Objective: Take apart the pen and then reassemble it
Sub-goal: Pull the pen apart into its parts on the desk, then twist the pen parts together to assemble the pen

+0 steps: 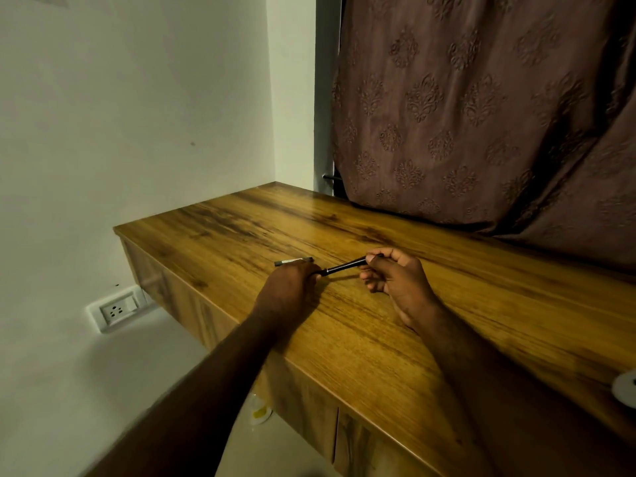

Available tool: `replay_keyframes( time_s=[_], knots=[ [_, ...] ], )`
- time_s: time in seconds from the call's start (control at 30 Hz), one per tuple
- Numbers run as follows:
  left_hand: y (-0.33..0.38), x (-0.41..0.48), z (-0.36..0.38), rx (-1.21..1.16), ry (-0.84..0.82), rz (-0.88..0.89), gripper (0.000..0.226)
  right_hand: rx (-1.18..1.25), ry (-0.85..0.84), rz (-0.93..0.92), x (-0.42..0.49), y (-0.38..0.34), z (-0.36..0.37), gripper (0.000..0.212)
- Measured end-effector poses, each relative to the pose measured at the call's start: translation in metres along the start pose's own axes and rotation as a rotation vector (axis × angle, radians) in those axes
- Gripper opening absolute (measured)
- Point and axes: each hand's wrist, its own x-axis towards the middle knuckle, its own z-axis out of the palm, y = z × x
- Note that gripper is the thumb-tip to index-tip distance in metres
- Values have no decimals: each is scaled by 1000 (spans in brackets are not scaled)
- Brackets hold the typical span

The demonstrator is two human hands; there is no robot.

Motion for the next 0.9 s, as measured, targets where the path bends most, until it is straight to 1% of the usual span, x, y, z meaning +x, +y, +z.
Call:
replay_keyframes(
  time_s=[0.07,0.13,0.2,0.23,0.3,0.33,0.37,0.47,0.57,0.6,0.67,0.73,0.77,0.83,0.9],
  knots=[
    [0,0,-2,-13,-39,-13,27,23,15,-5,1,1,-2,9],
    [-1,-1,-3,-79,-53,-61,22,52,24,-10,1,2,0,12],
    [-1,-2,-4,-222,-51,-180,17,94,20,-16,0,2,4,12],
    [2,-2,-5,-353,-63,-283,15,121,12,-19,0,2,6,10],
    [12,-1,-6,-734,-60,-530,12,180,-9,4,-3,0,13,11],
    [18,0,-6,-890,-46,-615,14,219,-29,30,-4,-3,18,13],
    [23,0,-5,-975,-34,-650,14,268,-54,57,-6,-6,22,17],
    [43,-2,-2,-1030,-7,-629,8,472,-133,125,-11,-22,37,28],
    [47,-3,1,-1120,107,-641,9,627,-93,155,-11,-34,50,32],
    [45,-3,2,-1119,143,-658,10,647,-63,162,-10,-35,54,35],
    [41,-5,1,-1122,201,-690,11,662,-20,165,-8,-38,62,49],
    [39,-6,0,-1154,221,-710,11,668,-3,148,-5,-40,67,65],
    [40,-6,-1,-1171,221,-722,11,674,-7,134,-3,-41,68,69],
    [39,-6,0,-1190,228,-738,12,684,-30,113,1,-41,69,72],
    [39,-5,0,-1177,228,-740,13,686,-43,100,4,-42,68,69]
  ],
)
